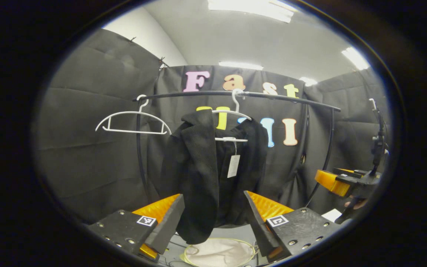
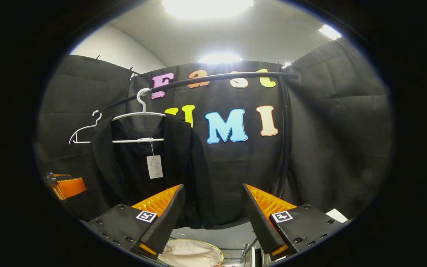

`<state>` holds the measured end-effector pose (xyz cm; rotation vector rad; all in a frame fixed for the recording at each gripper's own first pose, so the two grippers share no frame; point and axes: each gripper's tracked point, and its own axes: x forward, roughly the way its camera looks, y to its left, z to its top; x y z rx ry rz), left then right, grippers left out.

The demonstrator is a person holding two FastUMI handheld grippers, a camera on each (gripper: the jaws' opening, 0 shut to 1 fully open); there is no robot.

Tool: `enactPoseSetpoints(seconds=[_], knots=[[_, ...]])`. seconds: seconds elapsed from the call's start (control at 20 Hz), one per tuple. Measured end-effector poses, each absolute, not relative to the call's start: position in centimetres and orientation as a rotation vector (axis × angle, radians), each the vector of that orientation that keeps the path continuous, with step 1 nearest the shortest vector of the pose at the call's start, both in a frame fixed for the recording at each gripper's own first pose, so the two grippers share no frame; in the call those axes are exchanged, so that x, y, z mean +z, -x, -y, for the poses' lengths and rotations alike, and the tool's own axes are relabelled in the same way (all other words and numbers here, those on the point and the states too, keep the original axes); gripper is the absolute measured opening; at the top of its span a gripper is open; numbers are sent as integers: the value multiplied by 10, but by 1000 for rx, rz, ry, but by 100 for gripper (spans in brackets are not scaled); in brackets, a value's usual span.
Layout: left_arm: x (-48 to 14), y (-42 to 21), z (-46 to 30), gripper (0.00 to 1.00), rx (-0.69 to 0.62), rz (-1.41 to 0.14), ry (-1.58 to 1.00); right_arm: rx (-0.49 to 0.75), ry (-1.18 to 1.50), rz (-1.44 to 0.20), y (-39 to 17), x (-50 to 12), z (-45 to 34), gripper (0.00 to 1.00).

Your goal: Grasp the clothes on the hanger with both hands and then place them into the laundry hamper below.

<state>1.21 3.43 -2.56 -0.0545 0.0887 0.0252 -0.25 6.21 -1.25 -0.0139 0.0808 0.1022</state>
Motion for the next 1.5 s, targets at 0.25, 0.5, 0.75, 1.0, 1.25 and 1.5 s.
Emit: enactPoseSetpoints(seconds=[0.25, 0.5, 0.75, 1.0, 1.25, 1.5], knots=[[-27, -34, -29, 88, 54, -105, 67, 143, -8, -114, -9, -24, -70, 95], [-18, -59, -41, 88, 168, -103, 47, 256, -80, -142, -44, -25, -104, 93], [-4, -89, -49, 88, 246, -88, 70, 362, -84, -141, -83, -19, -135, 93], [4, -123, -58, 88, 329, -81, 76, 478, -107, -180, -110, -22, -171, 93], [-2, -151, -68, 88, 388, -88, 108, 568, -74, -190, -117, -27, -190, 93], [0, -176, -82, 88, 416, -106, 60, 604, -109, -213, -131, -26, -203, 98]])
